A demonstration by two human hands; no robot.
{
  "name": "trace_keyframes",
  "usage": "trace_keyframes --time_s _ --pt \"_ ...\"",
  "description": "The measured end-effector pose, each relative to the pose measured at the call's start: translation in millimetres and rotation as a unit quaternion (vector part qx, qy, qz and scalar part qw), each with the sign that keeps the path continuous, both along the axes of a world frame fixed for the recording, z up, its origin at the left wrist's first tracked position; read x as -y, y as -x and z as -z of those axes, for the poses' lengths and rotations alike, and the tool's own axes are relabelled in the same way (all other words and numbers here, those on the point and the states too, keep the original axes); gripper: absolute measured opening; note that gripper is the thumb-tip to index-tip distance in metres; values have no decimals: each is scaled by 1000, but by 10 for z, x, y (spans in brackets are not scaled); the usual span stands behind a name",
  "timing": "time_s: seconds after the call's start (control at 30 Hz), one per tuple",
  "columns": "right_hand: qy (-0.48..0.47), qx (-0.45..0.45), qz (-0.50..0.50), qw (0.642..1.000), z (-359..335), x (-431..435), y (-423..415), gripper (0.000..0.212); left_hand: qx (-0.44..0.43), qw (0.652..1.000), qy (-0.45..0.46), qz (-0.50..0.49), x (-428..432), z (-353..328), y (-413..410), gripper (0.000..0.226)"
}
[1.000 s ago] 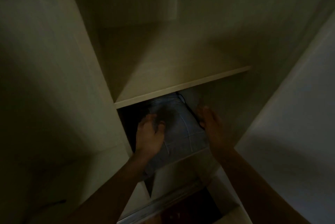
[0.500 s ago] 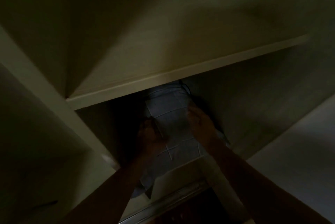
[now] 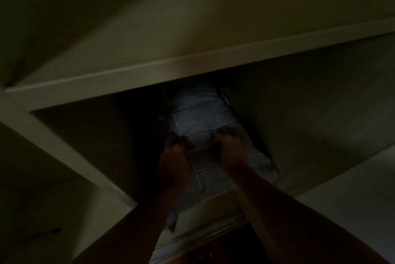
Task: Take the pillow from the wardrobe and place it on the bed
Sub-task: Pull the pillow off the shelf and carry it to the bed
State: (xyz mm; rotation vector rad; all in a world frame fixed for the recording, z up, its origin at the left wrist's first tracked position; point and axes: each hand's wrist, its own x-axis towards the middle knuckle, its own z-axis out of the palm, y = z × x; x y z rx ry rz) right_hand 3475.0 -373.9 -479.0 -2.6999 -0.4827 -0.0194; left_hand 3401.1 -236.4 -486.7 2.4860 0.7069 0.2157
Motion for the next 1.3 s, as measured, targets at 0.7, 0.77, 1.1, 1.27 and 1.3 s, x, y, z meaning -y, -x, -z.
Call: trace_keyframes --time_s 0.7,0.77,1.1,1.27,1.3 --pt "-96 -57 12 994 -210 1018 1362 14 34 997 13 68 703 -196 1269 15" --pt "-93 -52 17 994 -217 1101 1490 12 32 997 17 64 793 -197 1396 12" --pt "-91 -56 11 994 -291 1295 1827 11 40 995 -3 94 935 -112 1701 12" --pt "-113 -96 26 989 -262 1234 1628 26 66 995 5 80 913 -90 1613 9" --pt "-127 -111 48 984 -264 1210 1561 45 78 994 4 75 912 -112 1569 13"
